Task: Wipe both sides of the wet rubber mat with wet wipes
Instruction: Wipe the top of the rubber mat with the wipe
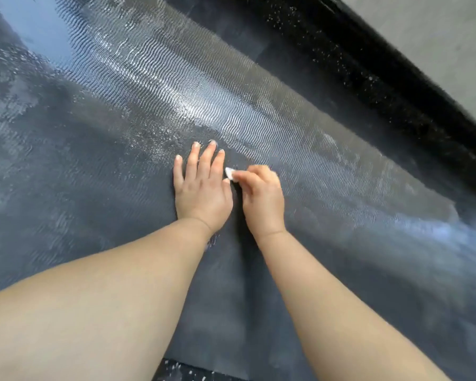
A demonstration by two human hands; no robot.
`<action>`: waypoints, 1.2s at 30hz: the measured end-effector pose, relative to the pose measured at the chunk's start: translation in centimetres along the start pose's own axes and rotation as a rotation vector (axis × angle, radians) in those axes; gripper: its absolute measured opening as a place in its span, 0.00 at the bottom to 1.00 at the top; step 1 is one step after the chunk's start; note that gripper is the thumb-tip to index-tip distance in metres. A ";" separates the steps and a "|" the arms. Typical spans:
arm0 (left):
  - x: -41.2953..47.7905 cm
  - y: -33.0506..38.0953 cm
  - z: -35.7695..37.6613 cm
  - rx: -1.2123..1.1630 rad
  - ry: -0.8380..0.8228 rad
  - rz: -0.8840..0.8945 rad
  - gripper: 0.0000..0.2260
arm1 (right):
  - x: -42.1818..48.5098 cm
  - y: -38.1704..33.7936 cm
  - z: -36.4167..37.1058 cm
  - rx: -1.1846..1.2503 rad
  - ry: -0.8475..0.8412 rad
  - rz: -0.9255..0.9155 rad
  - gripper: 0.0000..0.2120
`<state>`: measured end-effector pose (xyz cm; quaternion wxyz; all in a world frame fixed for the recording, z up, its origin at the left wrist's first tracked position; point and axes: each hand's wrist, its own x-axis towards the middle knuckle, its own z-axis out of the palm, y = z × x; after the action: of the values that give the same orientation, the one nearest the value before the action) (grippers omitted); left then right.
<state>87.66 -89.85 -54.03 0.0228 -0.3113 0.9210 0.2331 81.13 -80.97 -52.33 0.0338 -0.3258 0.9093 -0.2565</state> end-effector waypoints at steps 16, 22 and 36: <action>-5.0 -10.9 -3.9 0.282 -0.124 0.319 0.25 | 2.1 -0.6 -0.2 -0.030 0.124 0.500 0.13; -4.8 -11.4 -4.1 0.255 -0.110 0.328 0.25 | -5.6 -5.5 2.5 -0.037 0.062 0.254 0.10; -5.0 -11.4 -3.8 0.246 -0.077 0.333 0.24 | 1.0 -3.5 0.2 0.054 0.089 0.372 0.12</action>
<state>98.73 -96.66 -54.40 0.0569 -0.1407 0.9797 0.1310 82.41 -83.95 -50.65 0.0492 -0.1397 0.9473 -0.2841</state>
